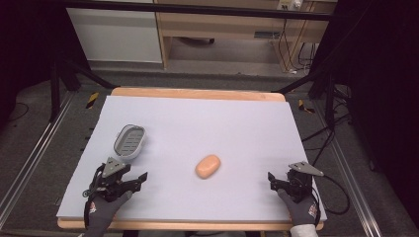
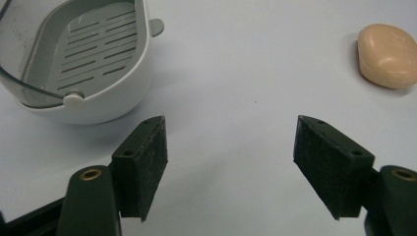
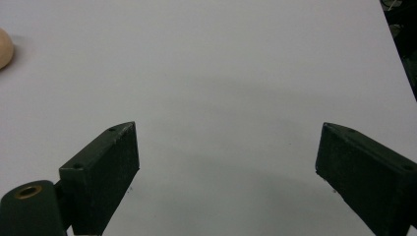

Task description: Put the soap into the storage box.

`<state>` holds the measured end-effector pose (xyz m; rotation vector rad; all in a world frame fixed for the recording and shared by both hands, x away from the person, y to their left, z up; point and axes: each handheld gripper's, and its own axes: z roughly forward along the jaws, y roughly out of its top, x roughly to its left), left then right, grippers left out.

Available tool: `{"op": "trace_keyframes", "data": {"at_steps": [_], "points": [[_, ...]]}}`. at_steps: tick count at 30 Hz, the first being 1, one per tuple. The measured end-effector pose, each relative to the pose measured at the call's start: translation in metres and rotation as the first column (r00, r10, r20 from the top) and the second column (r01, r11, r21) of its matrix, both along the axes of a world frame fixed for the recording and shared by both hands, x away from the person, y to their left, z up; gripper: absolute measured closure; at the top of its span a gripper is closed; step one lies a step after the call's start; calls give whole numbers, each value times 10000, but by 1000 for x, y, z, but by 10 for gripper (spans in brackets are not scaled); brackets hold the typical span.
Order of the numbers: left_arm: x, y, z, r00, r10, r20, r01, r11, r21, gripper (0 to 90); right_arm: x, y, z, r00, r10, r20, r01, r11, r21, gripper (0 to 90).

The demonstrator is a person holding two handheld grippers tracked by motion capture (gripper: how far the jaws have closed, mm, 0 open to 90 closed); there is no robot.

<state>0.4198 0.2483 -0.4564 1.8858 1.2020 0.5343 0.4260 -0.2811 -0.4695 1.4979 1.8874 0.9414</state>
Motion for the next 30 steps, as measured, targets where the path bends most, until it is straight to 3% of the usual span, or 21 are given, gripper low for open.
{"op": "trace_keyframes", "data": {"at_steps": [18, 23, 30], "points": [[9, -14, 9, 9997, -256, -46, 254, 9990, -368, 248, 1, 1, 2, 9998, -125, 146, 125, 9999, -3, 88], [11, -19, 14, 9992, -393, -39, 392, 9988, -296, 246, 2, 1, 2, 9998, -155, 91, 155, 9999, -7, 81], [18, -42, 18, 9977, -681, 23, 681, 9976, -149, 244, 2, 4, 2, 9999, -121, -8, 121, 9999, 55, 81]]}}
